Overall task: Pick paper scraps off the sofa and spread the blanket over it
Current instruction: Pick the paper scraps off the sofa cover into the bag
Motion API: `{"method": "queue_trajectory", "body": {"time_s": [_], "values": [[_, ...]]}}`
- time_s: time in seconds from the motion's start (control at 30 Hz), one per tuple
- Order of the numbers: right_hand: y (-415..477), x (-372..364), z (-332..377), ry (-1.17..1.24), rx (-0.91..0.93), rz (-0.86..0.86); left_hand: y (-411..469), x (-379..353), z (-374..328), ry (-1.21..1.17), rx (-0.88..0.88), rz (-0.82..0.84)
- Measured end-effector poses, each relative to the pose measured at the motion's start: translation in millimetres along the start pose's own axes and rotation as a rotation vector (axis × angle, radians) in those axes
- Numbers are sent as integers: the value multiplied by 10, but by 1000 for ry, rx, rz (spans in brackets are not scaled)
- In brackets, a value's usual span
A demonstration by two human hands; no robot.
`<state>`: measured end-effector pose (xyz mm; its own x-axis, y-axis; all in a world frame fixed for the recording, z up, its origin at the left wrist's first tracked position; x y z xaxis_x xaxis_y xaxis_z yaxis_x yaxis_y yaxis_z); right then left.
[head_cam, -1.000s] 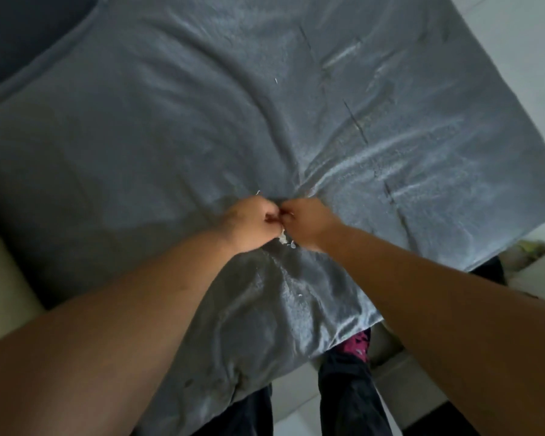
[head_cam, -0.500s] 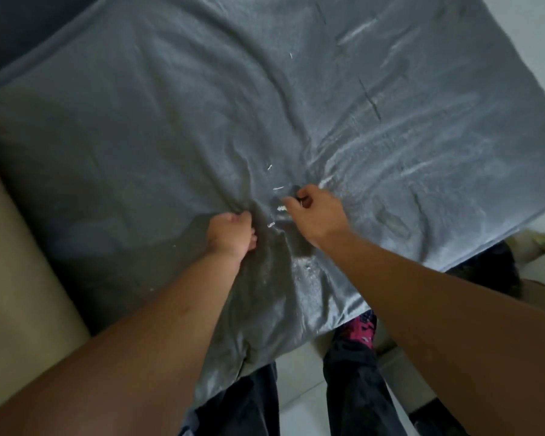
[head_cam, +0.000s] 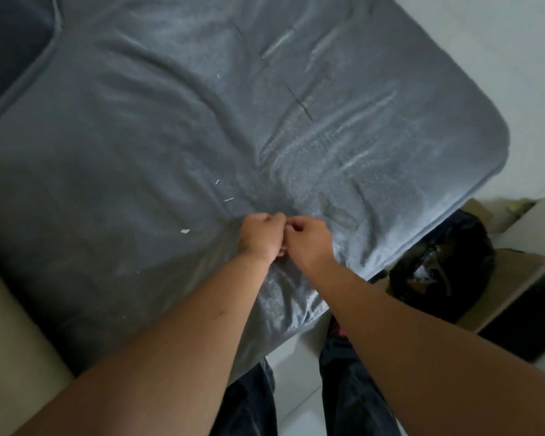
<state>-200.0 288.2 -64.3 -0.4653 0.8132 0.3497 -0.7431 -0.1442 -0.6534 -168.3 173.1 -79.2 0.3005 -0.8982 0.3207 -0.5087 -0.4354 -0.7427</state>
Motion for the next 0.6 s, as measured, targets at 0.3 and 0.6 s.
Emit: {"method": "queue_trajectory", "body": {"time_s": [0.3, 0.6], "values": [[-485, 1986, -1209, 221, -224, -273, -840, -2226, -107, 126, -21, 318], [-196, 2882, -2968, 695, -609, -675, -838, -4191, 516, 304, 69, 610]]}}
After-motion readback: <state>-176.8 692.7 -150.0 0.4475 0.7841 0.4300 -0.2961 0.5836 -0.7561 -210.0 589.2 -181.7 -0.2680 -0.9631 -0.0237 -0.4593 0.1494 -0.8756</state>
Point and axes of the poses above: each hand's wrist, its own y-axis towards the middle knuckle, its own x-axis out of the back of the hand, z = x × y, the point moved 7 cm from there along y, towards the middle knuckle, and after that the axes turned 3 degrees about z, right-handed, at the moved point
